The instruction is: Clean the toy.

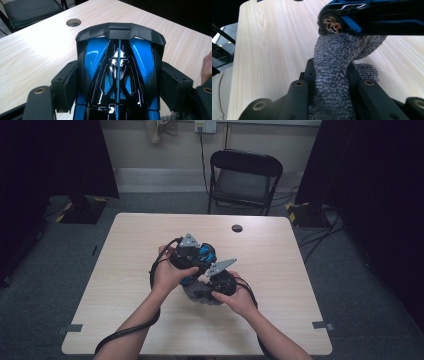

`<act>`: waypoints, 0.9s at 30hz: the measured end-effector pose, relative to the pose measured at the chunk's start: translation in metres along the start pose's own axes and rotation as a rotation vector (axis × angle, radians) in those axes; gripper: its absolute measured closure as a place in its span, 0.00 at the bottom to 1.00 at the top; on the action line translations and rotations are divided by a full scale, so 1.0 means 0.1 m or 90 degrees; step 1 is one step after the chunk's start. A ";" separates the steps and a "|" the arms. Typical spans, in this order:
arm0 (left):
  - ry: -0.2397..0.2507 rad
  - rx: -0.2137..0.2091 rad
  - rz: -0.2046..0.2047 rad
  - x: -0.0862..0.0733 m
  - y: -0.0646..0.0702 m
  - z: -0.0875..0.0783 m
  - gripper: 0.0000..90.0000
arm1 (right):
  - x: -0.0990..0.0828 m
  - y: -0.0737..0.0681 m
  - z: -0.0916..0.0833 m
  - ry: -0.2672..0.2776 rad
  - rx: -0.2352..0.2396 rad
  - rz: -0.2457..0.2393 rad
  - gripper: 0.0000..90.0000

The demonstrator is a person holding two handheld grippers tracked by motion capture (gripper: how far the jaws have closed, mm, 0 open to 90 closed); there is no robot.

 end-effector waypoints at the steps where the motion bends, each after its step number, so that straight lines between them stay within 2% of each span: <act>1: 0.002 -0.001 -0.001 0.01 0.00 0.00 0.28 | -0.01 -0.01 0.01 -0.003 0.002 -0.001 0.79; 4: 0.001 -0.005 -0.001 0.01 0.01 -0.01 0.28 | -0.04 -0.02 0.02 -0.011 0.000 -0.004 0.79; 6: 0.000 -0.006 0.003 0.01 0.03 -0.02 0.28 | -0.06 0.02 0.01 -0.018 -0.011 -0.006 0.79; 12: -0.004 -0.007 0.003 -0.03 0.03 -0.09 0.28 | -0.13 0.29 -0.16 -0.009 -0.052 0.026 0.79; 19: -0.011 -0.010 -0.001 -0.12 0.03 -0.10 0.28 | -0.09 0.56 -0.43 0.025 -0.101 0.062 0.79; 23: -0.013 -0.017 -0.002 -0.14 0.07 -0.09 0.28 | -0.06 0.62 -0.50 0.039 -0.111 0.070 0.79; 27: -0.015 -0.024 -0.004 -0.16 0.11 -0.05 0.28 | -0.03 0.60 -0.51 0.048 -0.105 0.068 0.79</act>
Point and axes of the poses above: each handheld gripper's, and its own axes: z roughly forward along the jaws, x roughly out of its top, y roughly to its right, the point moved 6 cm from there along z, roughly forward along the jaws, and after that the axes turned 10 degrees about z, right-handed, at the moved point
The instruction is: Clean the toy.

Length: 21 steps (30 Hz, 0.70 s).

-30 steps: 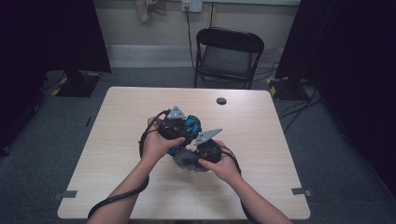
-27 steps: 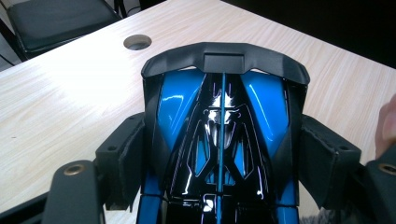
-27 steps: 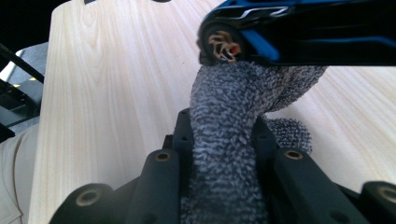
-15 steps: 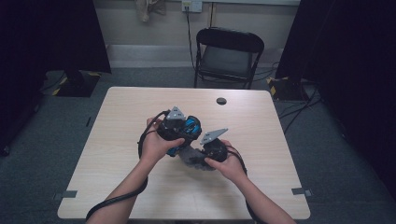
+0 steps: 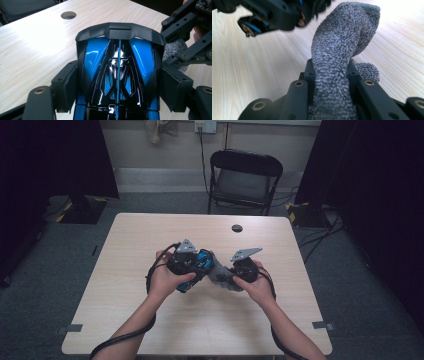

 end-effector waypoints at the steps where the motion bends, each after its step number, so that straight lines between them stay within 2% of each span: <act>1: -0.001 -0.001 0.001 0.00 0.00 0.01 0.28 | 0.01 -0.02 0.01 0.001 0.004 -0.002 0.79; 7: -0.008 -0.001 -0.001 -0.02 0.00 0.05 0.28 | 0.02 -0.14 0.05 -0.008 0.014 -0.022 0.79; 13: -0.010 0.001 0.002 -0.02 0.00 0.04 0.28 | 0.00 -0.17 0.08 -0.002 0.029 -0.013 0.79; 21: -0.006 0.001 0.001 0.00 0.00 0.05 0.28 | -0.03 -0.24 0.15 -0.018 0.035 -0.022 0.79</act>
Point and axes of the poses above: each handheld gripper's, and its own axes: z roughly forward along the jaws, x roughly out of its top, y roughly to its right, the point moved 6 cm from there along z, roughly forward along the jaws, and after that the axes turned 10 degrees about z, right-handed, at the moved point
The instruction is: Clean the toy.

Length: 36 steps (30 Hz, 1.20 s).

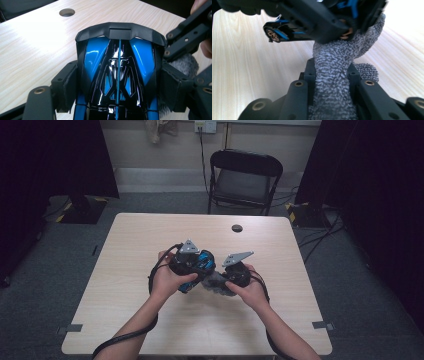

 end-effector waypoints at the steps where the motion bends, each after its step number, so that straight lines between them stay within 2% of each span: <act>1: 0.004 0.001 0.002 0.01 0.00 0.00 0.28 | 0.00 -0.02 0.01 -0.003 0.005 -0.004 0.79; 7: 0.007 0.001 0.005 0.06 0.00 0.02 0.28 | -0.01 -0.18 0.14 -0.024 0.024 -0.032 0.79; 12: 0.010 0.001 -0.002 0.07 0.00 0.02 0.28 | -0.04 -0.28 0.23 -0.036 0.037 -0.044 0.79; 26: 0.018 0.011 -0.013 0.11 -0.06 0.05 0.28 | -0.09 -0.40 0.34 -0.043 0.067 -0.046 0.79; 28: 0.019 0.007 -0.020 0.10 -0.06 0.05 0.28 | -0.10 -0.39 0.34 -0.047 0.063 -0.046 0.79; 30: 0.015 0.010 -0.015 0.09 -0.06 0.03 0.28 | -0.13 -0.35 0.34 -0.053 0.055 -0.047 0.79; 36: 0.006 0.013 -0.018 -0.01 -0.09 -0.02 0.28 | -0.10 -0.15 0.16 -0.026 0.034 -0.018 0.79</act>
Point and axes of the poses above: each handheld gripper's, and its own axes: z roughly forward along the jaws, x roughly out of its top, y roughly to its right, the point moved 6 cm from there along z, roughly forward along the jaws, and after that the axes turned 10 degrees about z, right-handed, at the moved point
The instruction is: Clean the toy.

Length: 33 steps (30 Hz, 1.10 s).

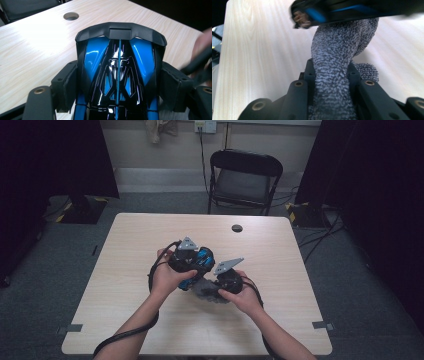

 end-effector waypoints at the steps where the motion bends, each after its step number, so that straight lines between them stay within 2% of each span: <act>1: 0.000 -0.001 -0.001 -0.02 -0.01 -0.01 0.28 | 0.01 0.03 -0.04 0.005 -0.007 0.002 0.79; 9: -0.006 -0.002 0.003 -0.11 -0.01 -0.09 0.28 | 0.12 0.30 -0.35 0.046 -0.051 0.034 0.79; 13: -0.012 -0.009 0.003 -0.13 0.01 -0.09 0.28 | 0.16 0.36 -0.42 0.056 -0.064 0.037 0.79; 21: -0.013 -0.010 -0.003 -0.12 0.02 -0.02 0.28 | 0.15 0.26 -0.34 0.047 -0.047 0.023 0.79; 33: -0.010 -0.006 0.004 -0.08 0.03 0.00 0.28 | 0.11 0.23 -0.26 0.041 -0.032 0.033 0.79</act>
Point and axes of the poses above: each handheld gripper's, and its own axes: z roughly forward along the jaws, x roughly out of its top, y roughly to its right, the point moved 6 cm from there along z, roughly forward along the jaws, and after that the axes turned 10 degrees about z, right-handed, at the moved point
